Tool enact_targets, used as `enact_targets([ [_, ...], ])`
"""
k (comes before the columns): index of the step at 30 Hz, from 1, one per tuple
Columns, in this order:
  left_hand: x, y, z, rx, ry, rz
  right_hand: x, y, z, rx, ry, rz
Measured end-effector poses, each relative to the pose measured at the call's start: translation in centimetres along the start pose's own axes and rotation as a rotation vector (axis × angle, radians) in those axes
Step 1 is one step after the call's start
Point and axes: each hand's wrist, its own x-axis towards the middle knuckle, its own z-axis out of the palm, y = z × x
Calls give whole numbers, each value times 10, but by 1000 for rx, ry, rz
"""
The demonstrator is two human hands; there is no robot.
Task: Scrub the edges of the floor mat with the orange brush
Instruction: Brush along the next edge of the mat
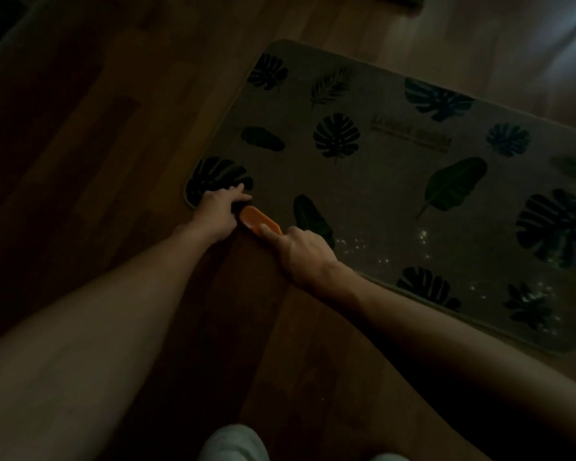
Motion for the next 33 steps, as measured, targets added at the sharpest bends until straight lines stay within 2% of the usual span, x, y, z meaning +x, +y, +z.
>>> enact_targets([
  [5, -6, 11, 8, 79, -1, -23, -41, 23, 0, 27, 27, 51],
  [11, -12, 36, 22, 229, -144, -60, -88, 62, 18, 2, 98, 160],
  [16, -12, 48, 40, 293, -164, -66, -68, 56, 12, 45, 174, 223],
  [25, -5, 54, 46, 339, -158, -110, 2, 69, -19, 193, 213, 300],
  [33, -7, 58, 46, 358, -156, -150, -38, 61, -11, 132, 138, 290],
])
